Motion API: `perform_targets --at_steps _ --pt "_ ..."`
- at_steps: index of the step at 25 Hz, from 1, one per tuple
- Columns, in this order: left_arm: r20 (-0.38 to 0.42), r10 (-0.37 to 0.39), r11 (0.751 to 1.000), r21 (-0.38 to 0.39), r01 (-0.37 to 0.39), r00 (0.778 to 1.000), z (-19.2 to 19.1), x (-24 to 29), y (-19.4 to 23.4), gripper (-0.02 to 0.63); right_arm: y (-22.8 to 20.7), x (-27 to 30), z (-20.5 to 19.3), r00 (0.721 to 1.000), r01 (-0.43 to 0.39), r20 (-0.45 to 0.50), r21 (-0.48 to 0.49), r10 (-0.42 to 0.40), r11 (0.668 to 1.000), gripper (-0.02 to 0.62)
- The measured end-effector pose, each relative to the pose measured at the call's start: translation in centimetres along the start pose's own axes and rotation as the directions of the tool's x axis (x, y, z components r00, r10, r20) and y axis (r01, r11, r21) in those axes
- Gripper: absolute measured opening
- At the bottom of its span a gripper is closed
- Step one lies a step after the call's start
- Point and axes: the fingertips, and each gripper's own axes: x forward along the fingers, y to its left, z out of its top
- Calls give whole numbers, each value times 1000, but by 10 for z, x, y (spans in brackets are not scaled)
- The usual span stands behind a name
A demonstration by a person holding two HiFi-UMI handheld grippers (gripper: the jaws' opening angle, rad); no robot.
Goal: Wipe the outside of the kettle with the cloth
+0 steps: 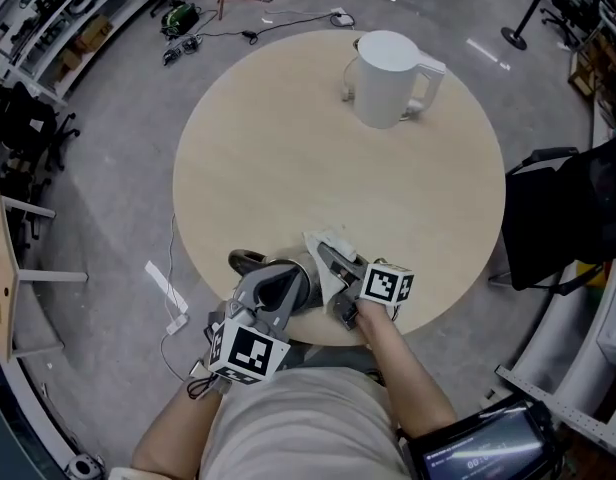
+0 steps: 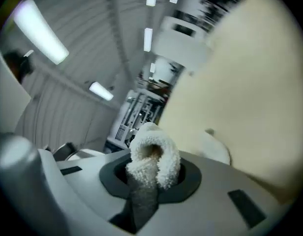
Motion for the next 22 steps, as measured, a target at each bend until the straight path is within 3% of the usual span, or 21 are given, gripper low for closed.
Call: perform_targets --at_steps 1,2,3,4,5,6,7,9,10,11,12,13,14,15,16,18,19,20,22 --pt "1 -4 1000 0 4 1000 1 0 0 0 -17 5 -4 997 60 -48 56 -57 997 80" --pt "2 -8 1000 1 8 1000 1 0 -1 0 -6 7 0 996 56 -74 16 -55 998 80" --pt "4 -10 1000 2 10 1000 2 0 -1 0 26 8 10 997 -20 -75 -87 14 996 80" --pt "4 -9 1000 3 9 1000 2 0 -1 0 65 7 19 989 -136 -78 -197 123 971 81" --pt "4 -6 1000 6 6 1000 2 0 -1 0 93 6 23 972 -235 -93 -267 217 935 80" --pt "4 -1 1000 10 1 1000 1 0 -2 0 96 7 22 962 -271 -113 -271 250 924 80" --pt "6 3 1000 14 -3 1000 1 0 -2 0 74 11 17 969 -234 -134 -215 208 948 81" --pt "9 5 1000 18 -5 1000 1 1 -3 0 4 20 1 977 -30 -214 -94 10 995 81" --pt "10 2 1000 18 -2 1000 1 2 -4 0 -12 23 -2 964 44 -257 -106 -71 993 80" --pt "10 -2 1000 17 2 1000 1 2 -5 0 -6 24 -1 956 53 -278 -160 -97 986 80" --pt "10 -4 1000 17 4 1000 1 3 -5 0 20 26 6 961 -15 -274 -218 -47 976 80" --pt "11 -2 1000 19 1 1000 2 3 -4 0 57 28 15 963 -136 -261 -260 66 956 80" --pt "10 3 1000 21 -4 1000 1 2 -2 0 87 29 21 950 -250 -258 -279 178 927 80" --pt "9 7 1000 22 -7 1000 1 0 -1 0 96 32 20 936 -300 -272 -273 226 914 80" --pt "7 8 1000 20 -8 1000 0 -1 -1 0 81 37 15 934 -273 -298 -236 198 933 81" --pt "6 5 1000 16 -5 1000 -1 -1 0 0 17 46 -1 924 -98 -382 -150 34 984 81" --pt "8 5 1000 12 -5 1000 0 0 0 0 -5 46 -7 906 -29 -421 -147 -36 989 81" --pt "17 8 1000 3 -8 1000 2 0 0 0 -14 43 -9 897 1 -435 -167 -75 986 80" --pt "80 46 996 -81 -40 996 8 -5 6 0 -7 31 -3 920 -3 -387 -182 -69 983 80"
